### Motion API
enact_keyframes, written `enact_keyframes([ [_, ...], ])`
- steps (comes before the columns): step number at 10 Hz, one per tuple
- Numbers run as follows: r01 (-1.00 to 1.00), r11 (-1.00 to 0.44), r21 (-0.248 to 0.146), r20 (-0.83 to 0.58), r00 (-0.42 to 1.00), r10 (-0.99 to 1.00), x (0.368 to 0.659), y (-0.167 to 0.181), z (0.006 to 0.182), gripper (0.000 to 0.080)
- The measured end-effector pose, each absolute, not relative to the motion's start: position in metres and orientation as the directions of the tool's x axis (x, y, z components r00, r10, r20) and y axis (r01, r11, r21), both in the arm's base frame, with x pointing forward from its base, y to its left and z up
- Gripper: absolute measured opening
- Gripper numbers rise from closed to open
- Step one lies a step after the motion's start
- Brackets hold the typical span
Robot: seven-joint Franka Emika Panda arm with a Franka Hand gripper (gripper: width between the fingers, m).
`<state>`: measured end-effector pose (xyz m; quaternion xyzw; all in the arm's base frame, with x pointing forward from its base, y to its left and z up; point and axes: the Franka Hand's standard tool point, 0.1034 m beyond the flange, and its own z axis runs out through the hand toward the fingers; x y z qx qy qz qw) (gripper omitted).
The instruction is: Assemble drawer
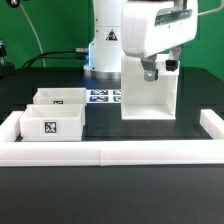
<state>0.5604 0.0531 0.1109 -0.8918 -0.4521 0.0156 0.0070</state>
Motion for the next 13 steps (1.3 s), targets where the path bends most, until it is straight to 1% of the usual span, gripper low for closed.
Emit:
enact_keyframes([
  [4, 0.806, -0.591, -0.027, -0.022, 0.591, 0.807, 0.560, 0.053, 0.111, 0.0650],
  [5, 0.787, -0.616, -0.027, -0.022, 0.616, 0.788, 0.558, 0.053, 0.111, 0.0650],
  [6, 0.747, -0.664, -0.028, -0.031, 0.663, 0.748, 0.549, 0.052, 0.112, 0.0650],
  [8, 0.663, -0.748, -0.024, -0.044, 0.747, 0.664, 0.533, 0.055, 0.123, 0.0650],
  [9, 0.623, -0.782, -0.029, -0.064, 0.780, 0.623, 0.525, 0.058, 0.128, 0.0650],
  [11, 0.579, -0.815, -0.022, -0.071, 0.812, 0.579, 0.516, 0.061, 0.140, 0.0650],
  [13, 0.580, -0.814, -0.024, -0.075, 0.811, 0.580, 0.515, 0.061, 0.138, 0.0650],
])
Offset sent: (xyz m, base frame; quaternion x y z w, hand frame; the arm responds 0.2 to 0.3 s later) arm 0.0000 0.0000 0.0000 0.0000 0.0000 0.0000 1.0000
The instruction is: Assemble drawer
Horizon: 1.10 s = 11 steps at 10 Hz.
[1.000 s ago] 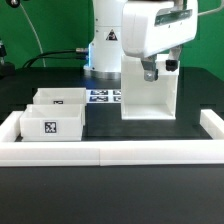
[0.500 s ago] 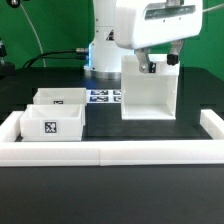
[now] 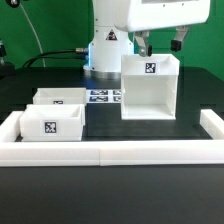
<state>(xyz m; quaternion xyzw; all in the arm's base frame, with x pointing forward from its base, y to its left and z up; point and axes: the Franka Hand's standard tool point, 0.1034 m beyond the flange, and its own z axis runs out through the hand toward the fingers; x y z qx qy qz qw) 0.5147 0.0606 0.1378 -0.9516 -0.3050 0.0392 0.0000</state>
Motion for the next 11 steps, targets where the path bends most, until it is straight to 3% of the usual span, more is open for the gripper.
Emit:
enact_keyframes([
  [3, 0.580, -0.815, -0.025, -0.076, 0.811, 0.580, 0.514, 0.061, 0.137, 0.0650],
  [5, 0.377, -0.925, -0.049, -0.085, 0.921, 0.380, 0.492, 0.063, 0.134, 0.0650],
  [7, 0.275, -0.960, -0.045, -0.106, 0.954, 0.279, 0.476, 0.078, 0.131, 0.0650],
  [11, 0.207, -0.976, -0.070, -0.122, 0.969, 0.214, 0.466, 0.088, 0.126, 0.0650],
])
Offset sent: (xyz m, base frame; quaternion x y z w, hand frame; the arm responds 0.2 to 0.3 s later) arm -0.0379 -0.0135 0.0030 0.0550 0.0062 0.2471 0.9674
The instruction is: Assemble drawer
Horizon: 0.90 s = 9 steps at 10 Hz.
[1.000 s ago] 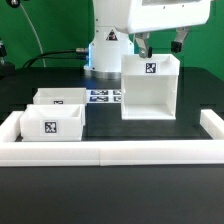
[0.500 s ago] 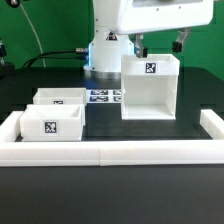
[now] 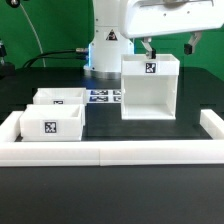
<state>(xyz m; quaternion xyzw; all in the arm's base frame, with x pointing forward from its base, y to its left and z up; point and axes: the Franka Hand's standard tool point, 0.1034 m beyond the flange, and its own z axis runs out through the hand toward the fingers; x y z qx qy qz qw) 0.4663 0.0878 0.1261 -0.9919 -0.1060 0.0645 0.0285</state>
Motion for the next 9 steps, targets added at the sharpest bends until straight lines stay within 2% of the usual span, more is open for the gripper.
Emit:
enact_keyframes([
  [3, 0.206, -0.976, -0.070, -0.123, 0.969, 0.214, 0.466, 0.088, 0.126, 0.0650],
  [6, 0.017, -0.999, -0.043, -0.102, 0.994, 0.022, 0.441, 0.090, 0.118, 0.0650],
  [9, -0.039, -0.998, -0.049, -0.116, 0.993, -0.033, 0.428, 0.088, 0.108, 0.0650],
])
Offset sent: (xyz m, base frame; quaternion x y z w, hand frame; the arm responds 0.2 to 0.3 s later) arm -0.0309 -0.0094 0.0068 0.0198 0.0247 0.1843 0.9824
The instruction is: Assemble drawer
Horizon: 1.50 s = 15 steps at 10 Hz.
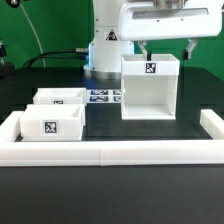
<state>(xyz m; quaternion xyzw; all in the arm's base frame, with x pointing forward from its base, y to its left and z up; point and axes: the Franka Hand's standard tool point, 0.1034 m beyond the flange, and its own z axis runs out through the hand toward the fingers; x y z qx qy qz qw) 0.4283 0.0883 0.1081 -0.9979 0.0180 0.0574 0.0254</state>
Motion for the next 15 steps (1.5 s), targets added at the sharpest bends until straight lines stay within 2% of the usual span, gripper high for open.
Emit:
enact_keyframes([
  [3, -0.060, -0.997, -0.050, -0.118, 0.992, -0.053, 0.419, 0.101, 0.097, 0.0650],
  [5, -0.066, -0.997, -0.049, -0.118, 0.991, -0.059, 0.420, 0.112, 0.096, 0.0393],
  [6, -0.068, -0.996, -0.050, -0.120, 0.991, -0.061, 0.419, 0.111, 0.095, 0.0393],
  [7, -0.068, -0.996, -0.050, -0.120, 0.991, -0.061, 0.419, 0.111, 0.095, 0.0181],
  [8, -0.068, -0.996, -0.049, -0.120, 0.991, -0.062, 0.419, 0.111, 0.095, 0.0061],
  [9, -0.068, -0.996, -0.050, -0.120, 0.991, -0.062, 0.419, 0.111, 0.095, 0.0036],
  [15, -0.053, -0.997, -0.052, -0.119, 0.992, -0.047, 0.421, 0.110, 0.095, 0.0036],
])
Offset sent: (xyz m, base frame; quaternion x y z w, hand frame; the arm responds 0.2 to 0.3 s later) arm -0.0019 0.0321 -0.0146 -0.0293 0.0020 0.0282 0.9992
